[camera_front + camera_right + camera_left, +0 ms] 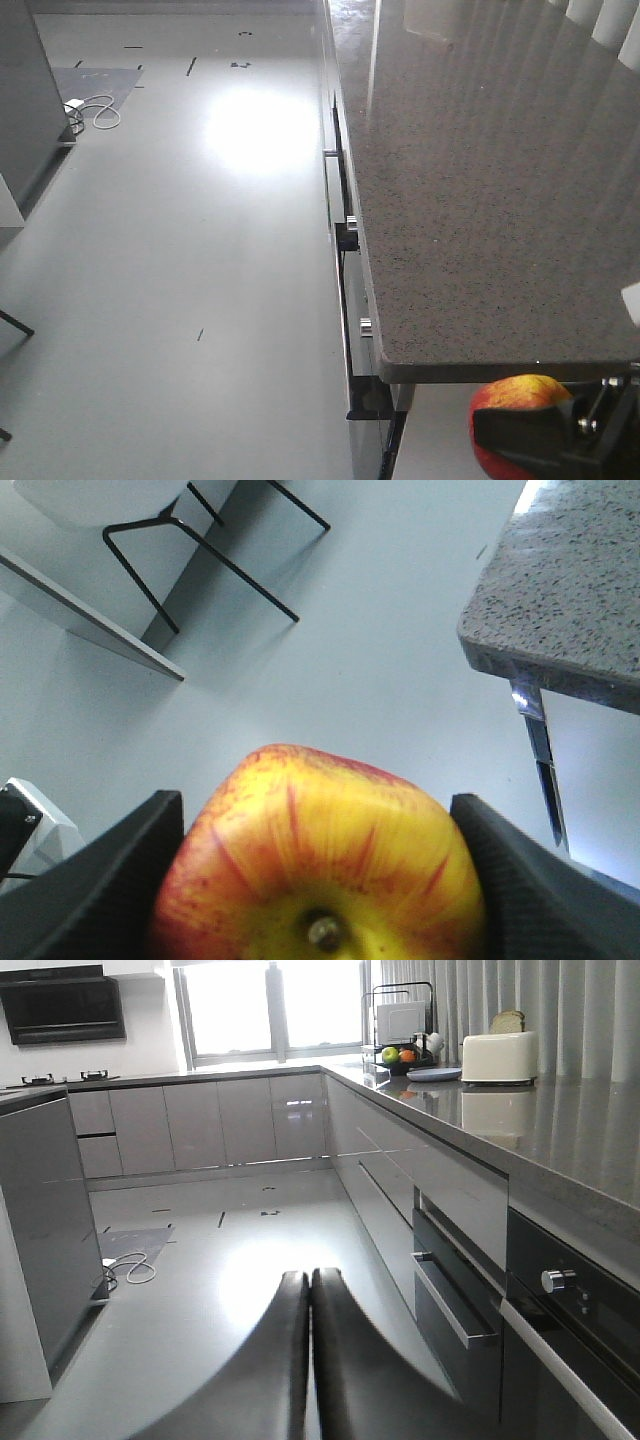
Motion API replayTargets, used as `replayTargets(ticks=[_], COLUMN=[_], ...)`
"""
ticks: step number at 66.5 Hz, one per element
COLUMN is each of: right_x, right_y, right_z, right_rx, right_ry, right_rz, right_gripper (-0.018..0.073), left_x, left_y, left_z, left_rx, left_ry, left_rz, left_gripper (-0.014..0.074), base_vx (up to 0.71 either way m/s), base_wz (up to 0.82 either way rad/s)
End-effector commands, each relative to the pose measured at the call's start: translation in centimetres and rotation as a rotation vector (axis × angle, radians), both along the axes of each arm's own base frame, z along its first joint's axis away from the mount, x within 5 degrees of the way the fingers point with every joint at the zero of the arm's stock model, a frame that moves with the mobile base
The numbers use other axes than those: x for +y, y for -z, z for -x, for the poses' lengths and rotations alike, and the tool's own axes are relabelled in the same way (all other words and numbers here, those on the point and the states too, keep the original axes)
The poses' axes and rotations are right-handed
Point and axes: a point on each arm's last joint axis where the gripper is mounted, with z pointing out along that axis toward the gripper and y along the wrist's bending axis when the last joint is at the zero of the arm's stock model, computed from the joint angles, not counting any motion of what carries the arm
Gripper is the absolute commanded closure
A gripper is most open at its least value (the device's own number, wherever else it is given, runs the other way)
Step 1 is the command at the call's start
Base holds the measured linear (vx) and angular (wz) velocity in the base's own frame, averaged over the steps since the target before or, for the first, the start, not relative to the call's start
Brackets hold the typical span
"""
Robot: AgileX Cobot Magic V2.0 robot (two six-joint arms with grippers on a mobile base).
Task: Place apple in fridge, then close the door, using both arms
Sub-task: 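Lift the apple off the counter with the right gripper, then drive away from the counter holding the apple in the right gripper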
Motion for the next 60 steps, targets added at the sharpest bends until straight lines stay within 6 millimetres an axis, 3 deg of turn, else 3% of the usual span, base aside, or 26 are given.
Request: replayTargets(ticks=[1, 13, 29, 60], right_x=[0.2, 0.3, 0.3, 0.3], right_y=[-1.1, -0.4, -0.8, -1.0], right_z=[1.1, 3.7, 5.7, 6.3], right_rx=[-0.076, -0.143, -0.237, -0.266], right_ry=[0.011, 0.007, -0.004, -0.006], right_rz=[-0.067, -0.094, -0.095, -0.097], right_gripper=[0.041, 0.041, 0.041, 0.041], left_x=[-0.1, -0.1, -0.1, -0.1], left_y=[-1.2, -1.2, -1.2, -1.2], left_z=[0.3, 0.3, 0.3, 0.3], left_rx=[-0.097, -0.097, -0.097, -0.097], left_ry=[0.014, 0.014, 0.014, 0.014], left_rz=[0.018, 0.018, 0.018, 0.018], left_gripper=[0.0603, 0.0603, 0.0603, 0.0603], base_vx=[0.0, 0.0, 0.0, 0.0], base_wz=[0.0, 0.0, 0.0, 0.0])
